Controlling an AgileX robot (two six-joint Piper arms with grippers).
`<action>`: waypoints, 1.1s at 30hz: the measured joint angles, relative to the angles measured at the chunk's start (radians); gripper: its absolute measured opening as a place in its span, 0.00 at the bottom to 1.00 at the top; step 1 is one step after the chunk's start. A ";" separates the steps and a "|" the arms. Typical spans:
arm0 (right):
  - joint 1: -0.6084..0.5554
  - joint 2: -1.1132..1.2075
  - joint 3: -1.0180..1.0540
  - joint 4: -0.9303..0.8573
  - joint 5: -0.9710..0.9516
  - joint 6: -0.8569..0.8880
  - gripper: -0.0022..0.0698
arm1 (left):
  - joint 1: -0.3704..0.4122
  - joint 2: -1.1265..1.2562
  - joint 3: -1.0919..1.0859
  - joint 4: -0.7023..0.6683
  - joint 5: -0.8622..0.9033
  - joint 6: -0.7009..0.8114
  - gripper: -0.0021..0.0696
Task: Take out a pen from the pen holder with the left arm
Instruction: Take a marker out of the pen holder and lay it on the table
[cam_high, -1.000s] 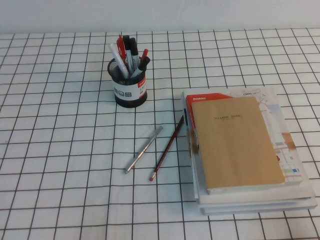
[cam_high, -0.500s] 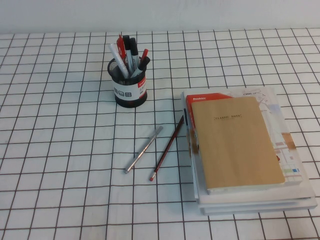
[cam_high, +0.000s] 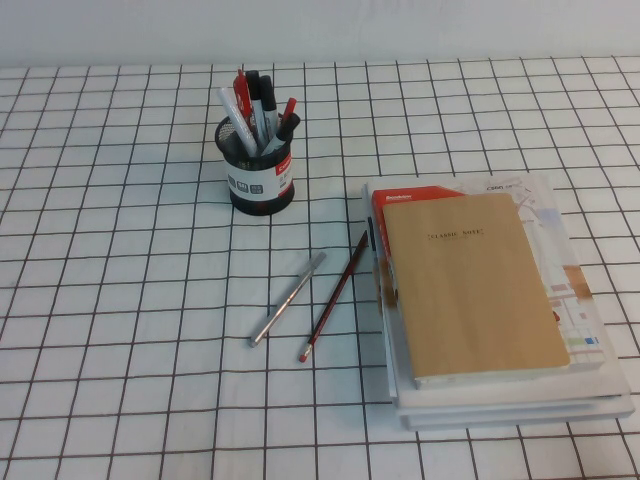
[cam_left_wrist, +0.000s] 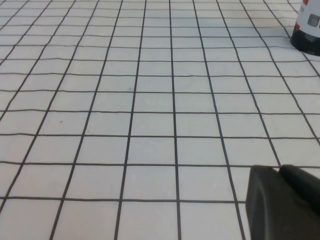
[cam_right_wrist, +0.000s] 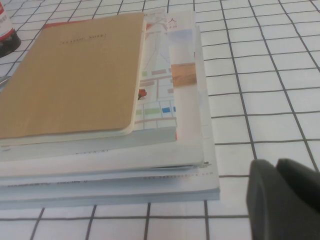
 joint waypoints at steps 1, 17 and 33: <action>0.000 0.000 0.000 0.000 0.000 0.000 0.01 | 0.000 0.000 0.000 0.000 0.000 0.000 0.03; 0.000 0.000 0.000 0.000 0.000 0.000 0.01 | 0.000 0.000 0.000 0.008 0.000 0.000 0.03; 0.000 0.000 0.000 0.000 0.000 0.000 0.01 | 0.000 0.000 0.000 -0.357 -0.127 -0.047 0.03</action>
